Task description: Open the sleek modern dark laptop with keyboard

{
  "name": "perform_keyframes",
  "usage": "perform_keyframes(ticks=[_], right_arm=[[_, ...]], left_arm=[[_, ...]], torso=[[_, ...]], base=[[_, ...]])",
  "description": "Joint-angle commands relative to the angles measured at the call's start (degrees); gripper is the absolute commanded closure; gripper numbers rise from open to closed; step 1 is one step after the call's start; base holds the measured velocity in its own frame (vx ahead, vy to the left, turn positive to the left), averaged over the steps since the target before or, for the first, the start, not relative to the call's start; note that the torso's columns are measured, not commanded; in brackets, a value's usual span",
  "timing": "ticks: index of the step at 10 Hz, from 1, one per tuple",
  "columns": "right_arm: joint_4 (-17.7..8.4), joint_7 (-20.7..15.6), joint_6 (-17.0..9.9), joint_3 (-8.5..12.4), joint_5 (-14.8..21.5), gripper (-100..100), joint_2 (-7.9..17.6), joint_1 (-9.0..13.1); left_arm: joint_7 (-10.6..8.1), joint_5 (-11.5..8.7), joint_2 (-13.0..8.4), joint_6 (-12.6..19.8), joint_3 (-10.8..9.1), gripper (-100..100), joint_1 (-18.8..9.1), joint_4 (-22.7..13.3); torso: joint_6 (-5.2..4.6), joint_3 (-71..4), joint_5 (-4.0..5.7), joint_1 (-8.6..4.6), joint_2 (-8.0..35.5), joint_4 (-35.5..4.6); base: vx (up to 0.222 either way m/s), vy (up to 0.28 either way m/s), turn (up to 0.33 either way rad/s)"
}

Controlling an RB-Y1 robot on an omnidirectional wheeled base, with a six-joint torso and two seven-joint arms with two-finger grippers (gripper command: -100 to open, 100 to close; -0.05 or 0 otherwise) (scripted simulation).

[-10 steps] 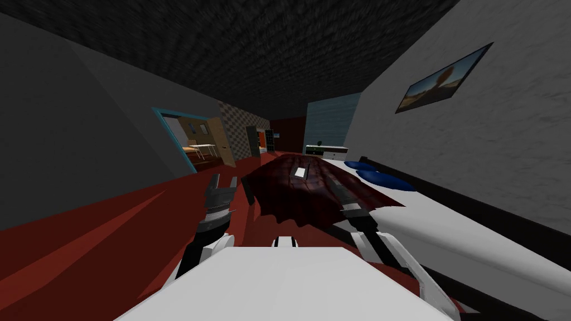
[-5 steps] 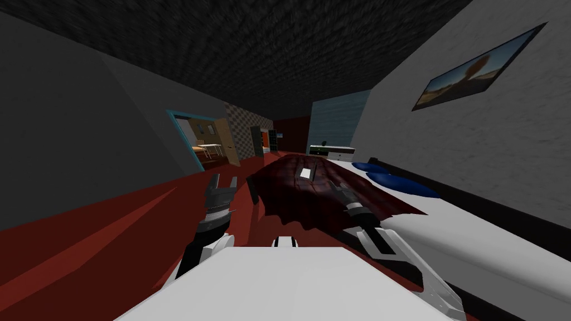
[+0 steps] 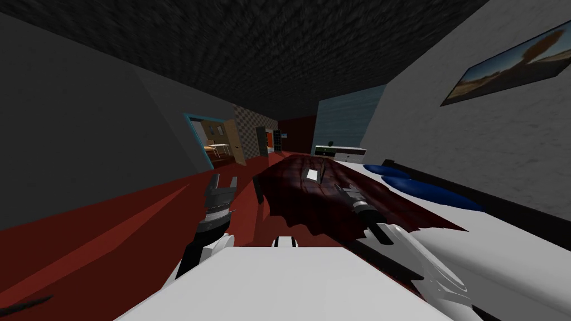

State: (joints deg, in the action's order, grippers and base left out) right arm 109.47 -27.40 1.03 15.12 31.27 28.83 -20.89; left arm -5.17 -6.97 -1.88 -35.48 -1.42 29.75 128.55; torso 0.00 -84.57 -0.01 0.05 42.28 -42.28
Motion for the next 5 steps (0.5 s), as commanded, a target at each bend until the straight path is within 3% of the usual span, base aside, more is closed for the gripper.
perform_keyframes(ticks=[1,4,5], right_arm=[[-2.8,-2.7,-2.6,0.5,2.7,-100,1.2,0.9],[-8.5,-6.4,-7.2,1.6,6.4,-100,4.7,3.0],[-8.5,-6.4,-7.3,1.6,6.4,-100,4.7,3.0]], left_arm=[[0.00,0.0,0.0,0.0,0.00,0,0.0,0.0],[0.00,0.0,0.0,0.0,0.00,0,0.0,0.0],[0.00,0.0,0.0,0.0,0.00,0,0.0,0.0]], torso=[[0.01,0.0,0.00,0.00,0.0,0.0],[0.02,0.0,0.02,-0.05,0.0,0.0],[0.00,0.0,-0.01,0.00,0.0,0.0]], base=[[0.041,0.067,0.052],[0.042,0.073,0.153],[0.043,0.056,0.072]])
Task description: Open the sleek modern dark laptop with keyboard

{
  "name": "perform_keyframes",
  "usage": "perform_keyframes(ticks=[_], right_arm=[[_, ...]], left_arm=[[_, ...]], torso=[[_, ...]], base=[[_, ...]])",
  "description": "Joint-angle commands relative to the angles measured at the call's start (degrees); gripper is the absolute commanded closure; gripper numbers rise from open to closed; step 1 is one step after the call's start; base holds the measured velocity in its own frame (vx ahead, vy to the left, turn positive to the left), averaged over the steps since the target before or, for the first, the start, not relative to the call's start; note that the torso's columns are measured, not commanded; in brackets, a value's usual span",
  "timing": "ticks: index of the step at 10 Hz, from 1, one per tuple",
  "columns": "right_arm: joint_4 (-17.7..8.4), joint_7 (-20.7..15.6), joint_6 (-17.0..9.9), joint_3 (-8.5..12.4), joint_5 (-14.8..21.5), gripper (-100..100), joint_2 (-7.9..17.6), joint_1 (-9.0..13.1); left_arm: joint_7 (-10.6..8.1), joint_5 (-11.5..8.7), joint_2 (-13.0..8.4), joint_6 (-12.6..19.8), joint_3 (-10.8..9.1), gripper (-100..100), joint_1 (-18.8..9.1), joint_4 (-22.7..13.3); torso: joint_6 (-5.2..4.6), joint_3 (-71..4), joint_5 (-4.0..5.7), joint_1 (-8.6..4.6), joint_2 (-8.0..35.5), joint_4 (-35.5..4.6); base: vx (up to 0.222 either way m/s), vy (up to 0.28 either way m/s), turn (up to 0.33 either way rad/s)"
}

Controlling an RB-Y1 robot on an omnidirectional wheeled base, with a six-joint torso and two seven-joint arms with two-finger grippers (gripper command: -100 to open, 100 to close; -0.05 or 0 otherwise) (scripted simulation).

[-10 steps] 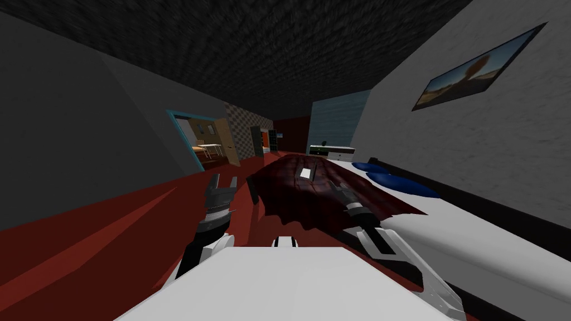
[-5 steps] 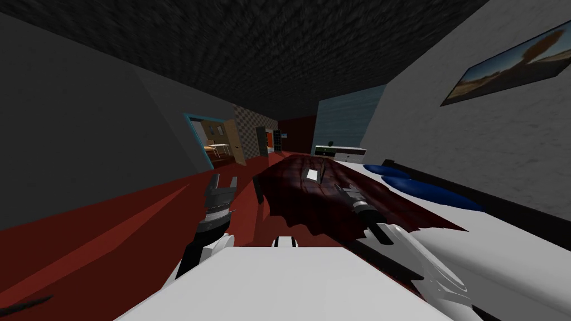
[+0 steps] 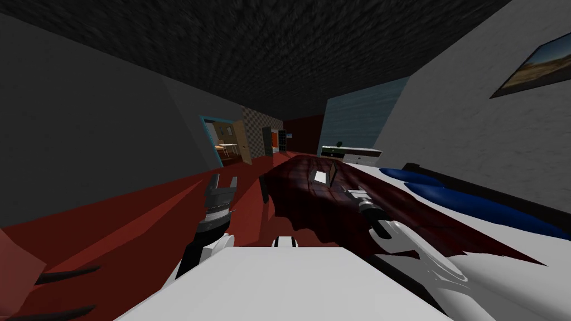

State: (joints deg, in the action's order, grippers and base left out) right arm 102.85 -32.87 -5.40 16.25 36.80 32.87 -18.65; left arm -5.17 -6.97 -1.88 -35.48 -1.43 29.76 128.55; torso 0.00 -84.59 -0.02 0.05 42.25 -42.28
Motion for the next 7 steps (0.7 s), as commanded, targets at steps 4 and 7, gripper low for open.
perform_keyframes(ticks=[4,7], right_arm=[[-7.5,-4.4,-5.3,1.3,3.8,-100,4.0,2.9],[-11.1,-6.4,-8.1,1.7,5.4,-100,6.1,4.2]], left_arm=[[0.00,0.0,0.0,0.0,-0.01,0,0.0,0.0],[0.00,0.0,0.0,0.0,-0.01,0,0.0,0.0]], torso=[[-0.04,0.0,0.02,-0.08,0.1,0.0],[-0.04,0.0,0.02,-0.07,0.0,0.0]], base=[[0.034,0.051,0.125],[0.037,0.048,0.132]])
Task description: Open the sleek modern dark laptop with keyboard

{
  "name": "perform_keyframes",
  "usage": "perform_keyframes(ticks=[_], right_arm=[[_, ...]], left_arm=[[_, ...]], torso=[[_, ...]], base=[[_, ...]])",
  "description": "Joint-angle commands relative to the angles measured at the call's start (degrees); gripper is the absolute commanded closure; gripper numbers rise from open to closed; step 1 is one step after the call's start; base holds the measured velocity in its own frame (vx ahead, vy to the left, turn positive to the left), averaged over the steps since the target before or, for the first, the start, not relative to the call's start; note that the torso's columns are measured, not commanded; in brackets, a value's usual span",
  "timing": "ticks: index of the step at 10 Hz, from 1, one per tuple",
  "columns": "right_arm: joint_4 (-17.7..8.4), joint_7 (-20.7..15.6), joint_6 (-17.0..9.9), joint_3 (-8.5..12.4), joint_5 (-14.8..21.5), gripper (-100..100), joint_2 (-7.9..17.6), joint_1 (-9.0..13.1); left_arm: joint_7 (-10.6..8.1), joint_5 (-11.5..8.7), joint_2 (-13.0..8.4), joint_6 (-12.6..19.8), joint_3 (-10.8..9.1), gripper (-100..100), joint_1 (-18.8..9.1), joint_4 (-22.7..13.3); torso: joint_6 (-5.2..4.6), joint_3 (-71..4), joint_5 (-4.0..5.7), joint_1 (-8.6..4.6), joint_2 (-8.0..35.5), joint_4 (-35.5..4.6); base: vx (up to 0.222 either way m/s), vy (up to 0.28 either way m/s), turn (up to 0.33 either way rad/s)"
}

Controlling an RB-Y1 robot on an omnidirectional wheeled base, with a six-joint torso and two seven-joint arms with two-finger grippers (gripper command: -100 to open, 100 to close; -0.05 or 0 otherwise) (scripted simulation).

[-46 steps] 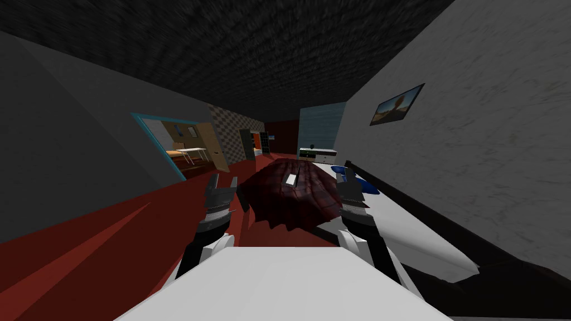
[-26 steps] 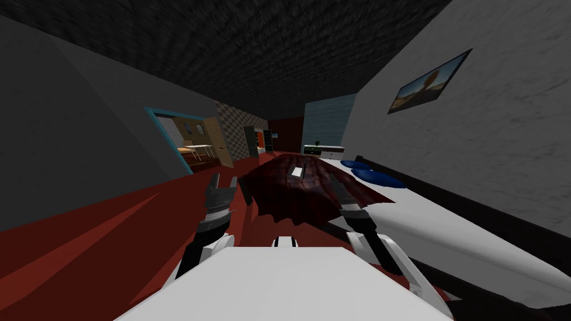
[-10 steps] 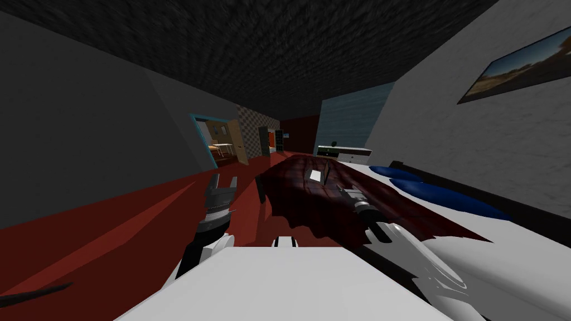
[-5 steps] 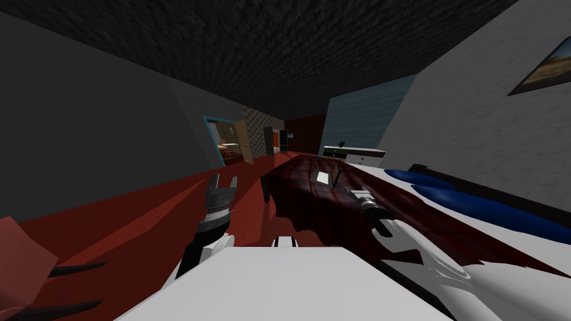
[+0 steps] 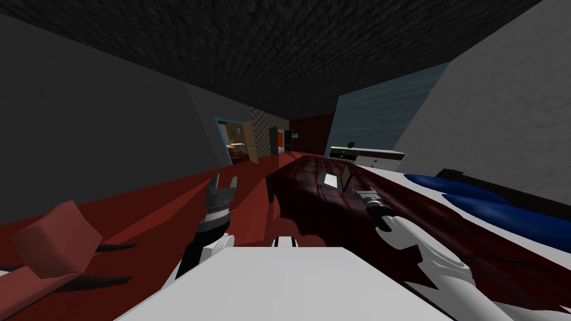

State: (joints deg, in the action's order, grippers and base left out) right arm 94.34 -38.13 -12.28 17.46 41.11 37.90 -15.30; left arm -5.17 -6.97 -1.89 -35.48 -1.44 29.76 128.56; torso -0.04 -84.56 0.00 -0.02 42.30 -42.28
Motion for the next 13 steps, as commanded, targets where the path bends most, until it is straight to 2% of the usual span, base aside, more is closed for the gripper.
perform_keyframes(ticks=[1,2,6,7,12,13], right_arm=[[-4.2,-2.1,-2.5,0.7,1.9,-100,2.0,1.5],[-4.2,-2.1,-2.5,0.7,1.9,-100,2.0,1.5],[-10.0,-5.4,-6.9,1.3,4.3,-100,5.4,3.8],[-10.0,-5.4,-6.9,1.3,4.3,-100,5.4,3.8],[-14.2,-7.9,-10.2,1.8,6.4,-100,8.2,5.5],[-13.2,-7.7,-10.1,1.7,5.6,-100,8.1,4.9]], left_arm=[[0.00,0.0,0.0,0.0,0.00,0,0.0,0.0],[0.00,0.0,0.0,0.0,0.00,0,0.0,0.0],[0.00,0.0,0.0,0.0,0.00,0,0.0,0.0],[0.00,0.0,0.0,0.0,0.00,0,0.0,0.0],[0.00,0.0,0.0,0.0,0.00,0,0.0,0.0],[0.00,0.0,0.0,0.0,0.00,0,0.0,0.0]], torso=[[0.05,0.0,0.01,0.03,0.0,0.0],[0.04,0.0,-0.01,0.03,-0.1,0.0],[0.03,0.0,-0.02,0.05,-0.1,0.0],[0.02,0.0,0.00,0.03,-0.1,0.0],[0.04,0.0,0.00,0.02,0.0,0.0],[0.03,0.0,0.00,0.01,0.0,0.0]], base=[[0.052,0.051,0.168],[0.033,0.032,0.065],[0.039,0.044,0.142],[0.036,0.030,0.036],[0.027,0.026,0.086],[0.012,0.010,0.014]])
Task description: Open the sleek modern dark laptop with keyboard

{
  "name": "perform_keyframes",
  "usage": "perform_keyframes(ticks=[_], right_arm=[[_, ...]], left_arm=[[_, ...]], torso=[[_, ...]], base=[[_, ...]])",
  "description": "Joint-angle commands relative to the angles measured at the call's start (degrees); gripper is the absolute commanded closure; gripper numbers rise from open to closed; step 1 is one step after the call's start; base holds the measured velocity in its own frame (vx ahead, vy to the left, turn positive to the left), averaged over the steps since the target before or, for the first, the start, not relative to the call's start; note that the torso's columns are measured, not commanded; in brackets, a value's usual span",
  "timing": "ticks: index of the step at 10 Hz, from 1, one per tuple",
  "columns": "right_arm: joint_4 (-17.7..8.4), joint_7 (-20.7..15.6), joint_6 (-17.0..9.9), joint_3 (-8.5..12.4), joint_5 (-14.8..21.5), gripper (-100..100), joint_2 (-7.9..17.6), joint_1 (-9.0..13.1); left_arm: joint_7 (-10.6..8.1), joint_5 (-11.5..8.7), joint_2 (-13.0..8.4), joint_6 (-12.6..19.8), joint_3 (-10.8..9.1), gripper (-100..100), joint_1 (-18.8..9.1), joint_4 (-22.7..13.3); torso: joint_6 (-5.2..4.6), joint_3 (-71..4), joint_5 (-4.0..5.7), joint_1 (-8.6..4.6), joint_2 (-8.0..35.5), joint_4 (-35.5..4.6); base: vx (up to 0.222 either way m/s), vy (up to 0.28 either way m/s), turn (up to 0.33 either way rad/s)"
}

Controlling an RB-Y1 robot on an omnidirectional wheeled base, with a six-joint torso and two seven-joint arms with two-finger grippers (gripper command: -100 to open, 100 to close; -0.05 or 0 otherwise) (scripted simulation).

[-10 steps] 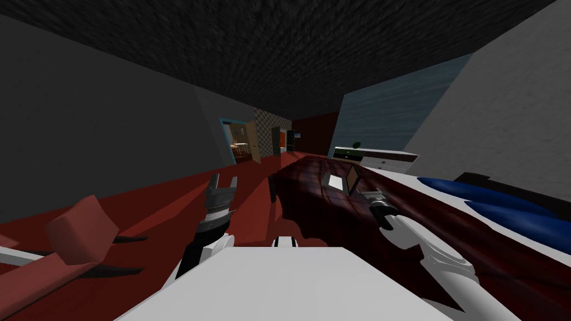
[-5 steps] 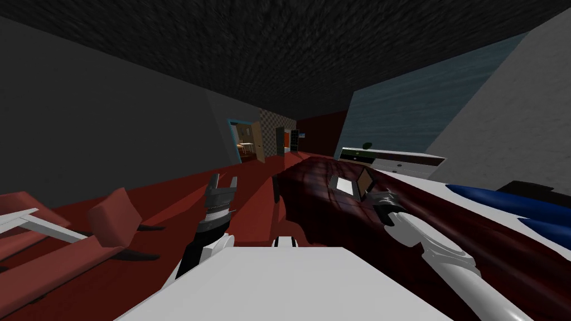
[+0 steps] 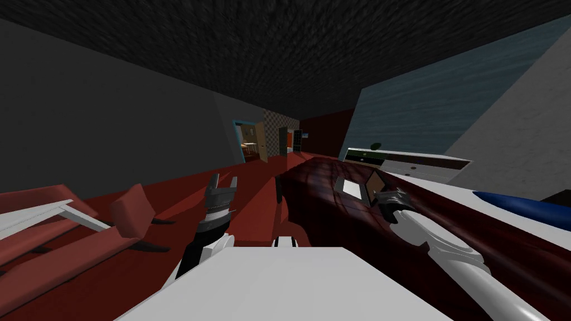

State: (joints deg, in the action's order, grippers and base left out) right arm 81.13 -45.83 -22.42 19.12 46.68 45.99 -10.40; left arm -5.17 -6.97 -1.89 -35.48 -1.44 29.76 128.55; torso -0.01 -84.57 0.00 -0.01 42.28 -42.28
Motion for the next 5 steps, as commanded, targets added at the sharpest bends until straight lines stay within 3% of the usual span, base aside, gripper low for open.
perform_keyframes(ticks=[1,5], right_arm=[[-1.3,-0.3,-1.3,0.3,0.1,-100,0.2,0.8],[-6.3,-1.0,-6.2,1.6,0.5,-100,0.6,3.8]], left_arm=[[0.00,0.0,0.0,0.0,0.00,0,0.0,0.0],[0.00,0.0,0.0,0.0,-0.01,0,0.0,0.0]], torso=[[-0.02,0.0,0.01,-0.04,0.1,0.0],[0.00,0.1,0.06,-0.17,0.2,-0.1]], base=[[-0.044,-0.029,0.251],[-0.195,-0.094,0.362]])
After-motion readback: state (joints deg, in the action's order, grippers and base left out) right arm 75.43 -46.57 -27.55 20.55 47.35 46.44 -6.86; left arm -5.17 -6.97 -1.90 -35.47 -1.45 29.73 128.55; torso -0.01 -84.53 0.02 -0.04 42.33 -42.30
